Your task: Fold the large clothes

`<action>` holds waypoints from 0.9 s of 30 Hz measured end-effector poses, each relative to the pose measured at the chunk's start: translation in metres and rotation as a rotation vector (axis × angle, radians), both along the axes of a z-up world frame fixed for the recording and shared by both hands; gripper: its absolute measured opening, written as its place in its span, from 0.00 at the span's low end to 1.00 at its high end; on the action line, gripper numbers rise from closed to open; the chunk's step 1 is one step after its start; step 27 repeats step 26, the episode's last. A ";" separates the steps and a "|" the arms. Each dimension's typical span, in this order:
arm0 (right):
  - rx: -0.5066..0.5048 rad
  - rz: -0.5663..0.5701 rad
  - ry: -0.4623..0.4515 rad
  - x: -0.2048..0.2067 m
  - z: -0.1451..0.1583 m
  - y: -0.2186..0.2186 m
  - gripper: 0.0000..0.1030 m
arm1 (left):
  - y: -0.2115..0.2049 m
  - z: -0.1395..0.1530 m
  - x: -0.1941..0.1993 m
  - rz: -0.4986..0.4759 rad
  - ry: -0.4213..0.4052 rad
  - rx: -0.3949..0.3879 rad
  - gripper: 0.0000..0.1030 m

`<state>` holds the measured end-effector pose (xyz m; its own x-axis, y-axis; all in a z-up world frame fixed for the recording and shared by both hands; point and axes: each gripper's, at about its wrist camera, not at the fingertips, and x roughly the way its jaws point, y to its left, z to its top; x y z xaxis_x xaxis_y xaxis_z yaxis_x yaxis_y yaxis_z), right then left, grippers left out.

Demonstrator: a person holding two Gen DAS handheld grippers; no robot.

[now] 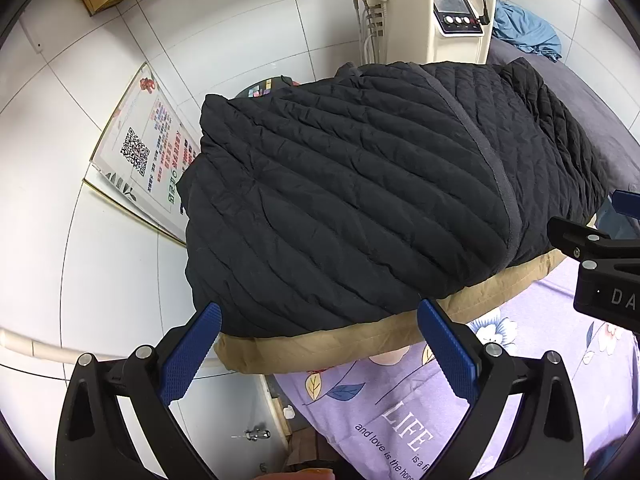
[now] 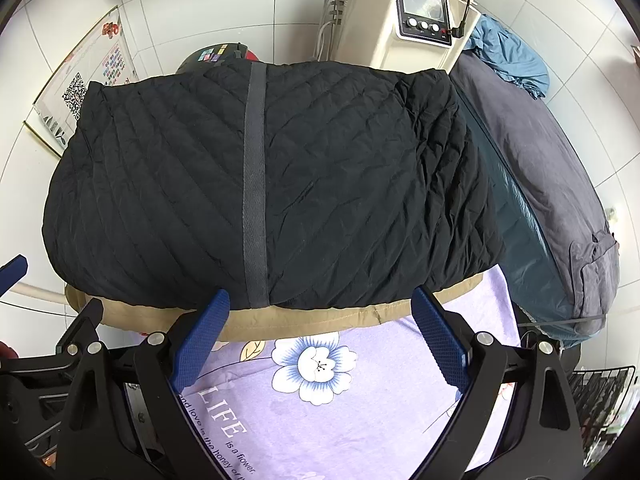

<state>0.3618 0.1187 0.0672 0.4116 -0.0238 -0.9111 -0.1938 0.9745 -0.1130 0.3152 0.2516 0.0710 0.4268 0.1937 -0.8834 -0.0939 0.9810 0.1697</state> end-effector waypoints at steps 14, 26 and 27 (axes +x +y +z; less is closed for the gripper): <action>0.012 -0.016 -0.005 0.003 0.001 -0.002 0.88 | -0.003 0.000 0.001 -0.012 -0.031 0.004 0.94; 0.029 -0.035 -0.012 0.007 0.003 -0.006 0.88 | -0.005 0.000 0.002 -0.019 -0.020 0.000 0.94; 0.029 -0.035 -0.012 0.007 0.003 -0.006 0.88 | -0.005 0.000 0.002 -0.019 -0.020 0.000 0.94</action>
